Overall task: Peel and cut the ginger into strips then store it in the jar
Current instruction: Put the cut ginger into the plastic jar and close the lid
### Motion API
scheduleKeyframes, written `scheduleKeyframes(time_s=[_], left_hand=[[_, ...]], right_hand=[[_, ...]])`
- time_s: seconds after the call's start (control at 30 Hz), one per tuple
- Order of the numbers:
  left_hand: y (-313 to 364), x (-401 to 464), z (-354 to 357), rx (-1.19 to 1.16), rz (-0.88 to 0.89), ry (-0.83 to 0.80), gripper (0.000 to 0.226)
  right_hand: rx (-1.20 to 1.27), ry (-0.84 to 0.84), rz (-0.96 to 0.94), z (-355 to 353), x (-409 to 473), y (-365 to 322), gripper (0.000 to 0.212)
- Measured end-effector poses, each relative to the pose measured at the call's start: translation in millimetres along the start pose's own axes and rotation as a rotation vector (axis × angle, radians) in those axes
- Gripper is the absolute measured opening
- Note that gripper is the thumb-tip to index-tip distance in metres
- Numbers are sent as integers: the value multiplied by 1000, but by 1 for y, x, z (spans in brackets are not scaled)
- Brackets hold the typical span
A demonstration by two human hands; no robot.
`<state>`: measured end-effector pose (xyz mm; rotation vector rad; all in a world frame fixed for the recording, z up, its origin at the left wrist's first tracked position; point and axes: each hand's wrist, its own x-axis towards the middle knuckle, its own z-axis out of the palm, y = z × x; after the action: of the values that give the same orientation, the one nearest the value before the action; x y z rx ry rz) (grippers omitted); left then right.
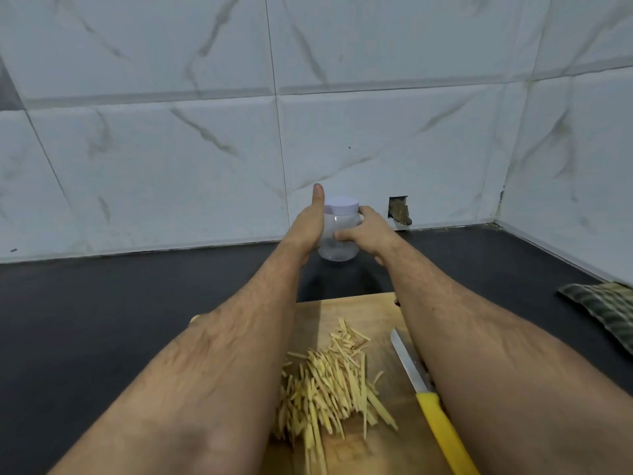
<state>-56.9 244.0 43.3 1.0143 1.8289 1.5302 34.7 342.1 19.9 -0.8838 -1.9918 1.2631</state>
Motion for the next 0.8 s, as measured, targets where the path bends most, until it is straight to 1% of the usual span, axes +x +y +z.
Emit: scheduleKeyframes(time_s=[0.03, 0.1, 0.2, 0.27, 0.33, 0.37, 0.47, 0.5, 0.53, 0.57, 0.6, 0.63, 0.67, 0.7, 0.73, 0.8], left_hand=[[2, -6, -3, 2, 14, 1, 86], [7, -24, -8, 0, 60, 3, 70], [7, -49, -18, 23, 116, 35, 60], [6, -71, -26, 2, 129, 54, 53], [9, -96, -33, -18, 126, 54, 43], [12, -109, -37, -16, 125, 53, 43], [25, -146, -56, -15, 146, 68, 54], [29, -157, -65, -17, 157, 65, 58], [33, -168, -74, -20, 164, 47, 63], [36, -179, -83, -24, 167, 16, 74], [37, -190, -91, -32, 157, -24, 88], [37, -201, -98, -55, 139, -70, 100], [35, -211, -104, -88, 125, -119, 107], [32, -221, -110, -114, 120, -164, 106], [28, -229, -115, -127, 123, -188, 100], [21, -244, -122, -135, 136, -191, 85]], right_hand=[[10, 12, -3, -2, -8, -3, 65], [46, 27, -32, -5, -23, -7, 60], [69, 28, -81, -4, -53, -18, 60], [61, 20, -95, 0, -76, -25, 70], [83, 18, -107, 3, -103, -36, 84], [104, 9, -115, 6, -116, -43, 88], [182, -69, -125, 16, -158, -67, 88], [212, -87, -134, 20, -173, -75, 90], [239, -96, -132, 25, -187, -79, 94], [259, -105, -130, 29, -202, -84, 95], [276, -119, -125, 35, -217, -86, 90], [294, -134, -128, 40, -232, -88, 77], [317, -157, -145, 46, -244, -89, 60], [339, -181, -161, 52, -255, -88, 47], [348, -195, -170, 58, -264, -86, 44], [308, -187, -171, 70, -278, -84, 56]])
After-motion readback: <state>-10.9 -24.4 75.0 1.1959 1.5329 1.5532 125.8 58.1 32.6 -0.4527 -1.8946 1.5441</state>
